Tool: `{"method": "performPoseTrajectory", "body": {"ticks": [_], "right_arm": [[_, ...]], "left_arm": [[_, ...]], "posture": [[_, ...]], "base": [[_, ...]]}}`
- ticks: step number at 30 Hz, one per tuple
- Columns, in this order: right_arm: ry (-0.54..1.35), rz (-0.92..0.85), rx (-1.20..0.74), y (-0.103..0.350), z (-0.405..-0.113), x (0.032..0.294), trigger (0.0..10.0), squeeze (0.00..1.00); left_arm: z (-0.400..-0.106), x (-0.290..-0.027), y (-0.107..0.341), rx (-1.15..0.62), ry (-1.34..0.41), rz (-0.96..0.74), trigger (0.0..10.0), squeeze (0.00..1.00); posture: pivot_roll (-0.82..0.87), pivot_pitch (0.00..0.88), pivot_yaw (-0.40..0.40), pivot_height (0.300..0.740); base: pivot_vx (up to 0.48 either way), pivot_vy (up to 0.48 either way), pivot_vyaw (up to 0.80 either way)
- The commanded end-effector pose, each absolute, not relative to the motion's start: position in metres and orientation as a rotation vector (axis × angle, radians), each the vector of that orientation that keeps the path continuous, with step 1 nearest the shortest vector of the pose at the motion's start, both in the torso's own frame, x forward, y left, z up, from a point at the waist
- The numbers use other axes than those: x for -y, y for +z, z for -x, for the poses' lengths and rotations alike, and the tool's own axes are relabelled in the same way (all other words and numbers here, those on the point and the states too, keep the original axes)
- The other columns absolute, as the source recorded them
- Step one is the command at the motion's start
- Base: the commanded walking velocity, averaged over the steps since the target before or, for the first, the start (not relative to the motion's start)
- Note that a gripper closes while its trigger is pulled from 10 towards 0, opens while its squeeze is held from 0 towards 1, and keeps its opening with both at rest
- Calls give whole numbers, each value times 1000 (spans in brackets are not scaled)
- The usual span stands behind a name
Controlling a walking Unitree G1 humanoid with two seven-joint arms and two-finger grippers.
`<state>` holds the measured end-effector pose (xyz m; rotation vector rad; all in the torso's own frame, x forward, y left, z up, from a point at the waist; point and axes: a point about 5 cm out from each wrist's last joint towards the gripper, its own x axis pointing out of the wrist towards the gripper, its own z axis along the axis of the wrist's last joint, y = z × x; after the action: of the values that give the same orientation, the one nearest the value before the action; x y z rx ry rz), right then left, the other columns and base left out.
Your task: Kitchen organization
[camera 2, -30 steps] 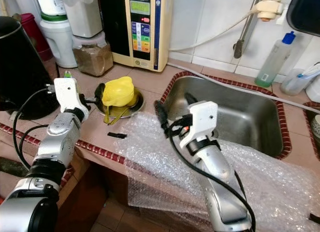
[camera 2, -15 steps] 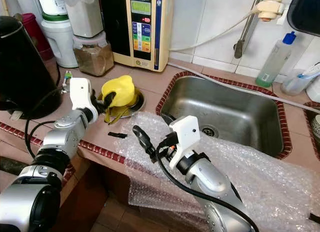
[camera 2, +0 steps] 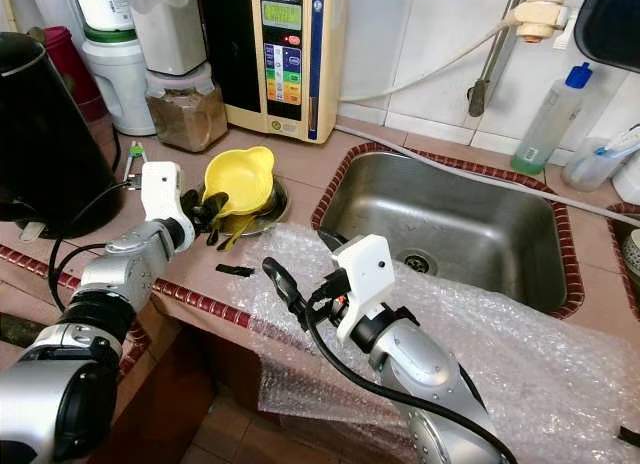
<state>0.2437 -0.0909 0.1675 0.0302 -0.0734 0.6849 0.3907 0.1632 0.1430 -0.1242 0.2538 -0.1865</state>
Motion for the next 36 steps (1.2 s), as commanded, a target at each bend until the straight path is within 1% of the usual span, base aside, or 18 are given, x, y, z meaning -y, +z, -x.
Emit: {"method": "performPoseTrajectory", "body": {"ticks": [1, 15, 20, 24, 30, 34, 35, 36], "right_arm": [[689, -16, 89, 172, -243, 91, 10000, 0], [708, -12, 75, 170, -242, 90, 10000, 0], [703, -4, 76, 170, -243, 90, 10000, 0], [700, -2, 77, 170, -244, 91, 10000, 0], [684, -3, 71, 168, -244, 93, 10000, 0], [631, -12, 86, 169, -248, 97, 10000, 0], [572, -23, 110, 172, -253, 101, 10000, 0], [572, -23, 110, 172, -253, 101, 10000, 0]], "left_arm": [[-393, -164, 146, -264, -189, 126, 0, 0], [-391, -162, 144, -248, -220, 111, 0, 0], [-392, -159, 149, -195, -240, 109, 0, 0], [-390, -152, 151, -136, -285, 68, 0, 0], [-386, -148, 146, -126, -298, 56, 0, 0], [-387, -147, 167, 48, -286, 55, 0, 0], [-385, -142, 174, 122, -316, -19, 0, 0], [-385, -142, 174, 122, -316, -19, 0, 0]], "posture": [[-12, 10, 25, 740], [-12, 10, 18, 740], [-15, 9, 17, 740], [-19, 8, 18, 740], [-26, 6, 19, 740], [-26, 5, 18, 740], [-22, 2, 17, 740], [-22, 2, 17, 740]], "base": [[0, 0, 0], [0, 0, 0], [0, 0, 0], [0, 0, 0], [0, 0, 0], [0, 0, 0], [0, 0, 0], [0, 0, 0]]}}
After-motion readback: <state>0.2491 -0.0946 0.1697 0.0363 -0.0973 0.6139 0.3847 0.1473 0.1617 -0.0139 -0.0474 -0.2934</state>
